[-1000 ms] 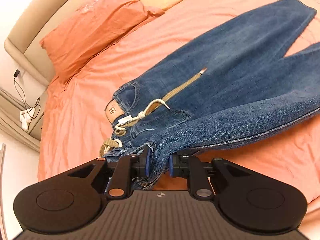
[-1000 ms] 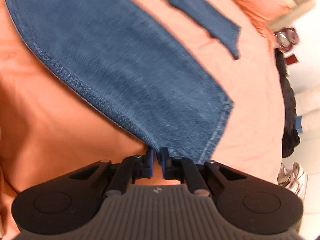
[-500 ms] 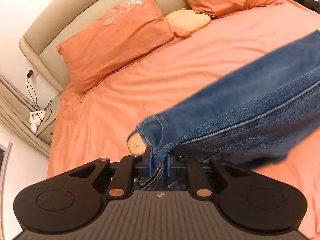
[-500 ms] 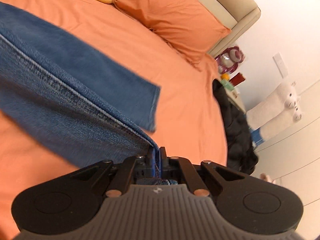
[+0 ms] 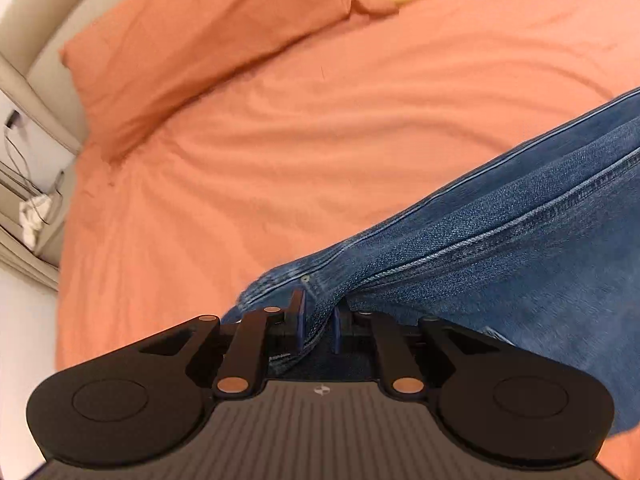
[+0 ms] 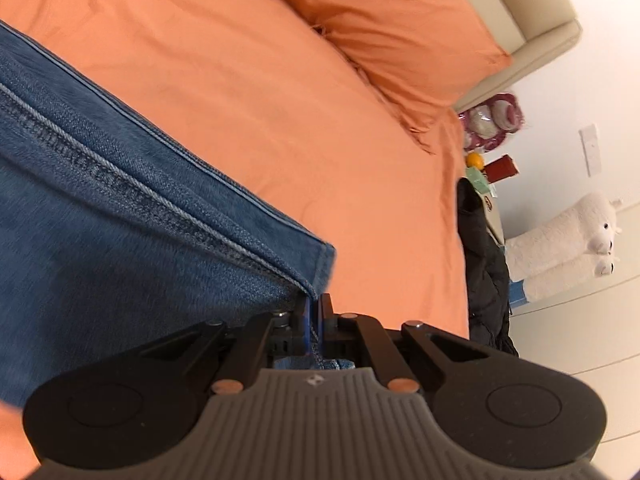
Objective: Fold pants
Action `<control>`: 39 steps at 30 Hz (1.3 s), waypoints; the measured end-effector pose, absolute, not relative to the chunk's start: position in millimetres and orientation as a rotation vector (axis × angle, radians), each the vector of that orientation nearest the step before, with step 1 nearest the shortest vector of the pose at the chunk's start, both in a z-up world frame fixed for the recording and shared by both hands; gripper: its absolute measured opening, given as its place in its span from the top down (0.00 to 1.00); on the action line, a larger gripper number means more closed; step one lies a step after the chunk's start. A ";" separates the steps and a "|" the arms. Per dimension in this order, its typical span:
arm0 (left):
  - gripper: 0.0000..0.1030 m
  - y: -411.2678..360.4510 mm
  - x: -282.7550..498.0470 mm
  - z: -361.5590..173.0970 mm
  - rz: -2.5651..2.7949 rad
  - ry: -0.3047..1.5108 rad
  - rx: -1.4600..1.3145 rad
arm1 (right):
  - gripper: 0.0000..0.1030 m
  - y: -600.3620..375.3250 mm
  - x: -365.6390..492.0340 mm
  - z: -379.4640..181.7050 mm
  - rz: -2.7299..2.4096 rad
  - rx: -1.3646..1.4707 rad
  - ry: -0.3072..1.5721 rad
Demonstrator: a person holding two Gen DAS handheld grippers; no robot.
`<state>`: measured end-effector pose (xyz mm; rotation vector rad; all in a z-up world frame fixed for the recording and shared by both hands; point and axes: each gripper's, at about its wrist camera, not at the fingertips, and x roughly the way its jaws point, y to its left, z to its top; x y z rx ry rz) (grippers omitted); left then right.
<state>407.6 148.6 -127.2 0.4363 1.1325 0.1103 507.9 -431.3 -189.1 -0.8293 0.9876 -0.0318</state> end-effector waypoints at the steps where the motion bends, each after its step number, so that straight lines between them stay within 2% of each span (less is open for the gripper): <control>1: 0.86 150.5 413.1 -135.3 0.106 1.147 0.438 | 1.00 -428.0 515.4 -197.2 -0.031 -0.832 0.996; 3: 0.84 154.7 421.3 -149.2 0.096 1.171 0.438 | 1.00 -423.9 530.1 -212.1 -0.024 -0.835 1.014; 5: 0.78 158.4 424.1 -160.9 0.087 1.180 0.445 | 1.00 -423.2 540.4 -224.8 -0.012 -0.835 1.030; 8: 0.76 160.1 426.4 -170.8 0.050 1.176 0.458 | 0.98 -426.1 549.9 -236.6 0.013 -0.802 1.054; 9: 0.75 161.5 425.8 -171.9 0.038 1.172 0.460 | 0.90 -428.4 551.0 -236.6 0.025 -0.779 1.054; 10: 0.73 161.6 424.2 -171.3 0.026 1.165 0.464 | 0.72 -431.6 551.0 -234.6 0.034 -0.760 1.046; 12: 0.54 162.6 419.8 -167.0 -0.011 1.143 0.466 | 0.57 -435.9 553.9 -228.3 0.068 -0.726 1.012; 13: 0.32 162.8 417.7 -163.0 -0.028 1.128 0.461 | 0.57 -438.6 552.4 -223.3 0.091 -0.713 0.997; 14: 0.16 163.0 413.8 -158.9 -0.035 1.108 0.470 | 0.57 -441.0 552.2 -219.6 0.110 -0.705 0.996; 15: 0.15 162.0 410.7 -155.3 -0.045 1.090 0.481 | 0.57 -442.7 551.8 -216.3 0.136 -0.698 1.002; 23: 0.18 166.0 399.4 -159.6 -0.115 1.144 0.614 | 0.57 -404.3 533.0 -229.9 0.391 -0.899 1.012; 30: 0.18 184.6 415.8 -170.2 -0.094 1.153 0.496 | 0.57 -357.4 539.2 -237.2 0.539 -0.855 1.020; 31: 0.21 186.6 419.7 -172.8 -0.086 1.163 0.471 | 0.57 -351.9 540.7 -239.0 0.542 -0.857 1.022; 32: 0.33 188.1 424.4 -175.5 -0.083 1.172 0.435 | 0.59 -347.2 542.5 -242.1 0.536 -0.860 1.030; 33: 0.39 189.0 427.4 -176.6 -0.077 1.173 0.400 | 0.70 -342.3 543.0 -246.2 0.537 -0.852 1.046; 34: 0.61 188.2 427.5 -176.9 -0.042 1.159 0.393 | 0.92 -339.7 544.4 -248.1 0.550 -0.828 1.072; 35: 0.69 186.9 428.6 -177.7 0.002 1.150 0.401 | 1.00 -336.0 545.9 -248.4 0.564 -0.801 1.098; 39: 0.79 180.6 416.5 -174.2 0.029 1.100 0.417 | 1.00 -322.6 529.0 -247.8 0.559 -0.897 1.053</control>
